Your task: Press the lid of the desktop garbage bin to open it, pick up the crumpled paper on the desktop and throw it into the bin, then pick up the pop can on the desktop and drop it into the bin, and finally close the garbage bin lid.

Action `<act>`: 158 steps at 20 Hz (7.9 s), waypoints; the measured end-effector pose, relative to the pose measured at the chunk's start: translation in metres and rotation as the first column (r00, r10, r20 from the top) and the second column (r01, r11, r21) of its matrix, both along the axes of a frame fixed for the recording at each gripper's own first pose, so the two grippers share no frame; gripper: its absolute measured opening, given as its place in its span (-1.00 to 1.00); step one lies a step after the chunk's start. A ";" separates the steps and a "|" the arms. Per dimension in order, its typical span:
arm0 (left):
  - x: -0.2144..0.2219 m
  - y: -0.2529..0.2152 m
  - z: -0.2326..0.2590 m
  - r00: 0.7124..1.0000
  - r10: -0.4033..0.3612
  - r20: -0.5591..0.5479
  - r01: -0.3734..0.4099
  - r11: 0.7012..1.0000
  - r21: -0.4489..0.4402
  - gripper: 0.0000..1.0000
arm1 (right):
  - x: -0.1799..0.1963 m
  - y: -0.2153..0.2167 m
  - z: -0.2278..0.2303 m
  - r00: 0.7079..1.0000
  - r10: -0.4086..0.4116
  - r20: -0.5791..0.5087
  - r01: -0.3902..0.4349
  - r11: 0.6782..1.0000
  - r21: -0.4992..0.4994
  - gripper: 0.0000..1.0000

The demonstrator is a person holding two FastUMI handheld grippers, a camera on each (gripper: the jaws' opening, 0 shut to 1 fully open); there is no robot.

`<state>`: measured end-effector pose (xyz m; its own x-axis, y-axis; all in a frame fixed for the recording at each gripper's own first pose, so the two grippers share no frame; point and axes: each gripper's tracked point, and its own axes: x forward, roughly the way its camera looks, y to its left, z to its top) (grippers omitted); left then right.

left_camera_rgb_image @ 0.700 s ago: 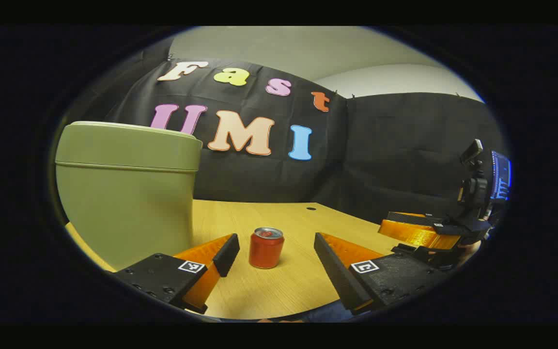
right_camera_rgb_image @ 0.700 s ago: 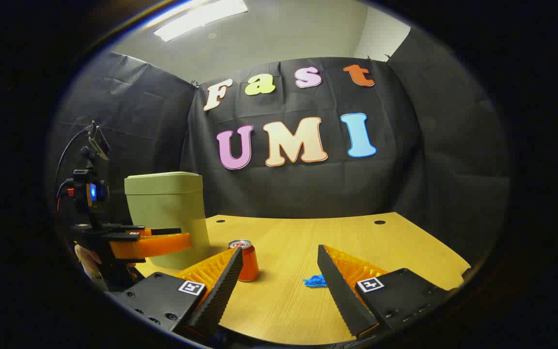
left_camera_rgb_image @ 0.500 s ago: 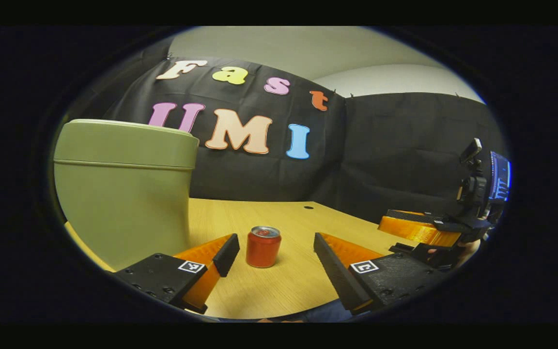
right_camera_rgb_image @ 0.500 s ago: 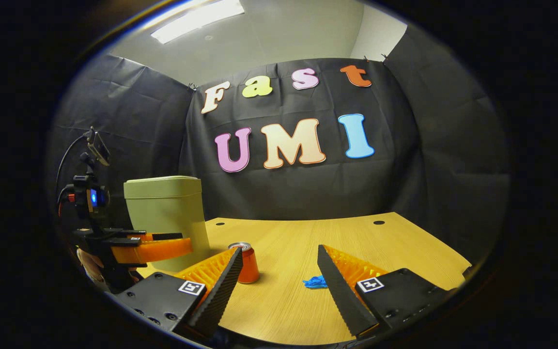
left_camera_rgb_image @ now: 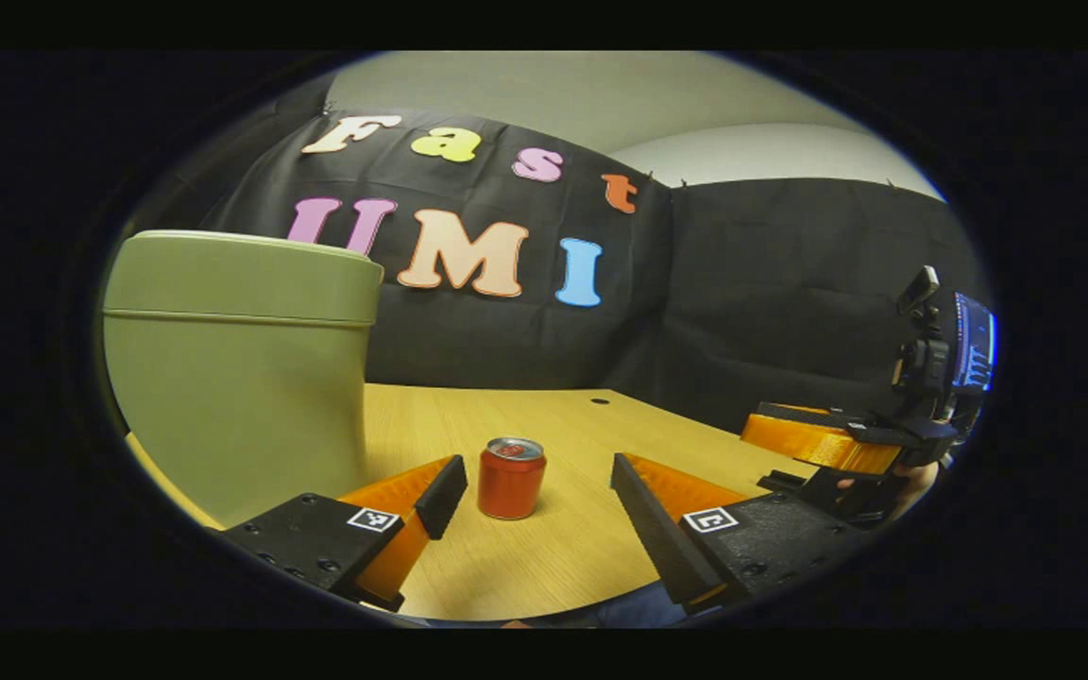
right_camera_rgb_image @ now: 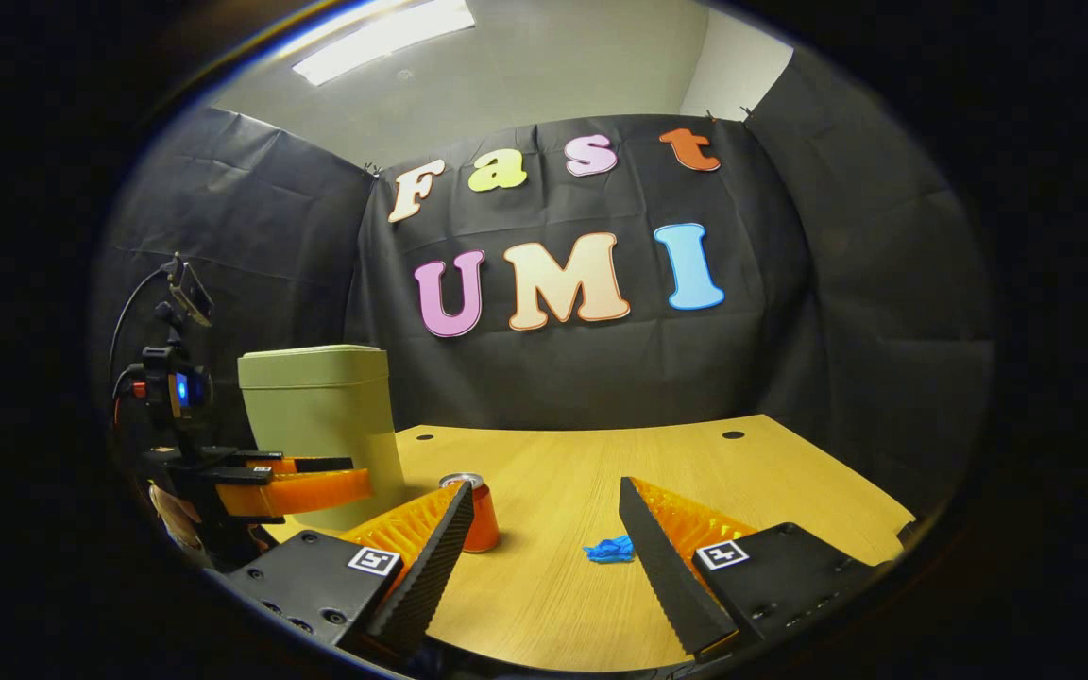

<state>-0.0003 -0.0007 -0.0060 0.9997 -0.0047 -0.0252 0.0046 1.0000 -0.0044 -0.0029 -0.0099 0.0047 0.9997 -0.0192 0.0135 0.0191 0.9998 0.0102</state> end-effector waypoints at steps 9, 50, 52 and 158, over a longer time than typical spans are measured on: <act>0.001 0.003 -0.004 1.000 0.006 -0.020 -0.006 1.000 -0.002 0.87 | 0.002 0.008 -0.008 0.999 0.023 -0.027 -0.024 1.000 -0.012 0.94; -0.040 0.131 0.174 0.927 0.347 0.143 -0.365 0.922 0.127 -1.00 | 0.000 0.017 -0.020 0.996 0.057 -0.063 -0.061 0.996 -0.059 0.94; -0.038 0.143 0.165 0.920 0.377 0.103 -0.389 0.911 0.138 -1.00 | 0.002 0.013 -0.019 0.997 0.052 -0.061 -0.055 0.997 -0.048 0.94; -0.004 0.021 -0.010 1.000 0.006 0.005 -0.007 0.987 0.161 0.94 | 0.133 -0.056 -0.099 0.741 -0.053 -0.670 -0.022 0.994 -0.103 -0.63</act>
